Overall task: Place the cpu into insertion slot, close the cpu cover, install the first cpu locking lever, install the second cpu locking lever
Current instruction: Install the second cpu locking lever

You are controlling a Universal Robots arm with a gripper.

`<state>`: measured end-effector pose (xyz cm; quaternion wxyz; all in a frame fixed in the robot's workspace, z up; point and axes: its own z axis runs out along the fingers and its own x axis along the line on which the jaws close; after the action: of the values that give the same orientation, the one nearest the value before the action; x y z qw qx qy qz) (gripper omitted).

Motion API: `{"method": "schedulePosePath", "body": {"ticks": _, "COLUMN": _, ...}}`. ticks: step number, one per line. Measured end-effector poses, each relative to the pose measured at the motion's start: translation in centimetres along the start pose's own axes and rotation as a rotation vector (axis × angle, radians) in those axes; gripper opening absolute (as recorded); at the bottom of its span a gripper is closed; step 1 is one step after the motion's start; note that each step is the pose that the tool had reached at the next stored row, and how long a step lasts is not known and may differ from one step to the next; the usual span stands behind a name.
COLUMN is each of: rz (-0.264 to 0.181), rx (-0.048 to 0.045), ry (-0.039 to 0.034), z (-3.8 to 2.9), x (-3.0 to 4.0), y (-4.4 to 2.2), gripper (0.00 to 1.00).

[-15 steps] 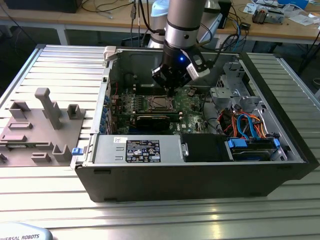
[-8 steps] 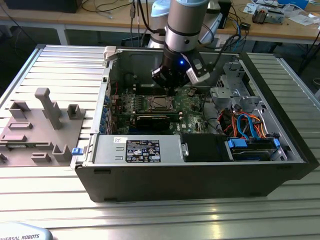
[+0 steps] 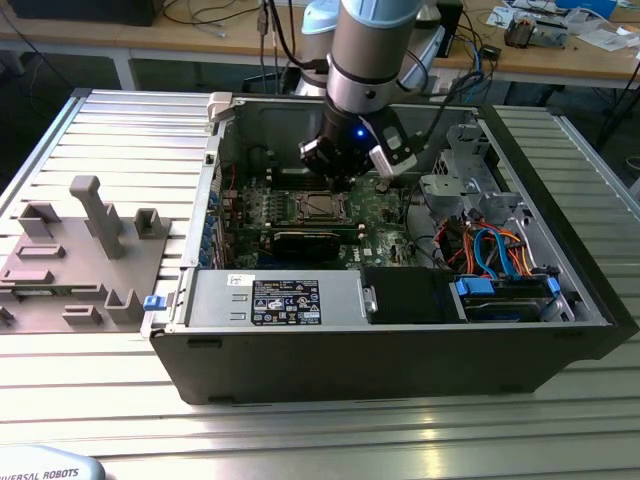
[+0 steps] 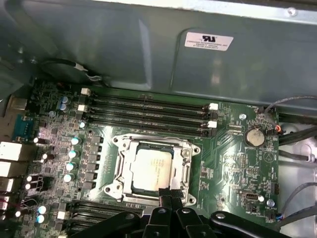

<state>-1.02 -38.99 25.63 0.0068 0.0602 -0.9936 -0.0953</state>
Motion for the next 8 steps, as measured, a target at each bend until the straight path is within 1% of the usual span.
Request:
{"method": "schedulePosePath", "body": {"ticks": 4, "rz": 0.0, "rx": -0.0004, "ry": 0.0, "z": -0.02, "x": 0.56, "y": -0.68, "gripper": 0.11}}
{"method": "schedulePosePath", "body": {"ticks": 7, "rz": 0.0, "rx": -0.0008, "ry": 0.0, "z": -0.02, "x": 1.01, "y": -1.41, "gripper": 0.11}}
{"method": "schedulePosePath", "body": {"ticks": 8, "rz": 0.0, "rx": -0.0014, "ry": -0.0001, "z": -0.01, "x": 1.25, "y": -1.82, "gripper": 0.11}}
